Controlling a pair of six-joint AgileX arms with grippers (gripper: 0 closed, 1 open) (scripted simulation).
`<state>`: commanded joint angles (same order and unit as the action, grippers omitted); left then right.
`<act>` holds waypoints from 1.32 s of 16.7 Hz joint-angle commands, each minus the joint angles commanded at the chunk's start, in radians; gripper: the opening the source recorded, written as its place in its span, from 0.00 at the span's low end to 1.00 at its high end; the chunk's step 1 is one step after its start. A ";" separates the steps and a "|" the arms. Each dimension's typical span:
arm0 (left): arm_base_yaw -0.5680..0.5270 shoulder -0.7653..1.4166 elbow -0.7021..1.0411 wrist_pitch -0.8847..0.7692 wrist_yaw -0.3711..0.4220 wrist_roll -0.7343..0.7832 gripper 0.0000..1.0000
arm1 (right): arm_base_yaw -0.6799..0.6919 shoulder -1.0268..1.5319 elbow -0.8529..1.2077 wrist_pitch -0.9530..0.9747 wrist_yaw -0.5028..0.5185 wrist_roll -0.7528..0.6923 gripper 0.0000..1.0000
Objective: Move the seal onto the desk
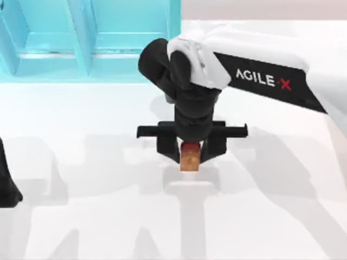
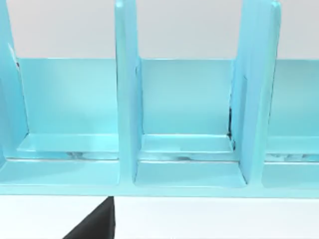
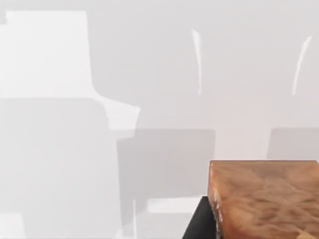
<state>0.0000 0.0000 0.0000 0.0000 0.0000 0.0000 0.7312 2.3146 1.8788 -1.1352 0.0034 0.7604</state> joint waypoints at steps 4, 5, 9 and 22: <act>0.000 0.000 0.000 0.000 0.000 0.000 1.00 | 0.002 0.017 -0.044 0.062 0.003 0.001 0.00; 0.000 0.000 0.000 0.000 0.000 0.000 1.00 | 0.002 0.017 -0.045 0.063 0.003 0.001 0.00; 0.000 0.000 0.000 0.000 0.000 0.000 1.00 | 0.002 0.017 -0.045 0.063 0.003 0.001 0.15; 0.000 0.000 0.000 0.000 0.000 0.000 1.00 | 0.002 0.017 -0.045 0.063 0.003 0.001 1.00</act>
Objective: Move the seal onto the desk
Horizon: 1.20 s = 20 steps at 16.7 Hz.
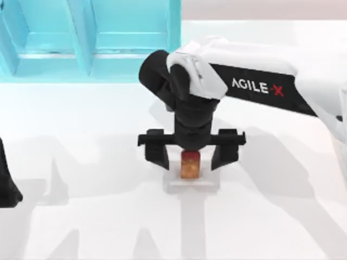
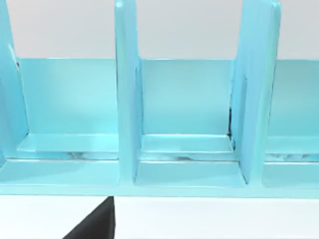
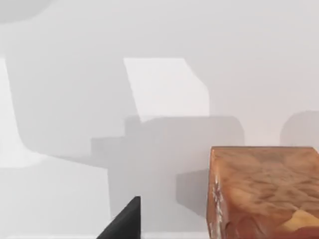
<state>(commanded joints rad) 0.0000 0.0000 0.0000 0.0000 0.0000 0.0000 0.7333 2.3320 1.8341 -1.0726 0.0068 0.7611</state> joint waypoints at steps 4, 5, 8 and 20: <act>0.000 0.000 0.000 0.000 0.000 0.000 1.00 | 0.000 0.000 0.000 0.000 0.000 0.000 1.00; 0.000 0.000 0.000 0.000 0.000 0.000 1.00 | 0.000 0.000 0.000 0.000 0.000 0.000 1.00; 0.000 0.000 0.000 0.000 0.000 0.000 1.00 | -0.002 0.000 0.002 -0.002 0.000 0.000 1.00; 0.000 0.000 0.000 0.000 0.000 0.000 1.00 | -0.001 0.024 0.415 -0.344 -0.003 0.003 1.00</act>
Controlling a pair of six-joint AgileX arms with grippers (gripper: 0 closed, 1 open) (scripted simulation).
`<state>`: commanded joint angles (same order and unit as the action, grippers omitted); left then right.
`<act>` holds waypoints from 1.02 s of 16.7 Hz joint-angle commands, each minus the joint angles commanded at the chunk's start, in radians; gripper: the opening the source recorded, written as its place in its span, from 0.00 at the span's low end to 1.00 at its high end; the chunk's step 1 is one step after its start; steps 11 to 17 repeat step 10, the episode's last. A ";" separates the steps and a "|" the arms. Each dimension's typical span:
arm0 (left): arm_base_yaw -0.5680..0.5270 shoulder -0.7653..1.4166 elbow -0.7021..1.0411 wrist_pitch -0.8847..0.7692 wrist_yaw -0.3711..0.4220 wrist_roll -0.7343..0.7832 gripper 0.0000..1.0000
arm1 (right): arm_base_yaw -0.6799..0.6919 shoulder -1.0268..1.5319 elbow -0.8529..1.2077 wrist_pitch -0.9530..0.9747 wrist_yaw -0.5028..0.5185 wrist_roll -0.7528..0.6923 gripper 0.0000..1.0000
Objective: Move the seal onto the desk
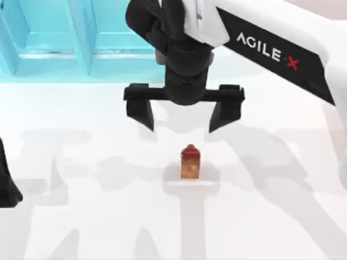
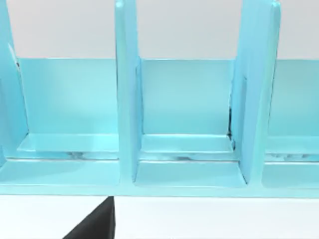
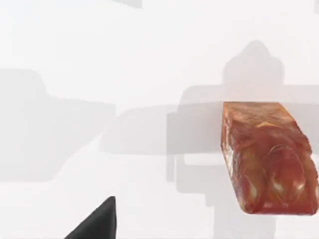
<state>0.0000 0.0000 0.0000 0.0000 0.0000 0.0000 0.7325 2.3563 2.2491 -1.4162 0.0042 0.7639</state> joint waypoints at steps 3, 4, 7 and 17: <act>0.000 0.000 0.000 0.000 0.000 0.000 1.00 | -0.002 0.022 0.099 -0.118 0.004 0.000 1.00; 0.000 0.000 0.000 0.000 0.000 0.000 1.00 | -0.003 0.028 0.142 -0.163 0.005 0.000 1.00; 0.000 0.000 0.000 0.000 0.000 0.000 1.00 | -0.005 0.035 0.256 -0.272 0.005 -0.004 1.00; 0.000 0.000 0.000 0.000 0.000 0.000 1.00 | -0.005 0.032 0.288 -0.303 0.003 -0.006 1.00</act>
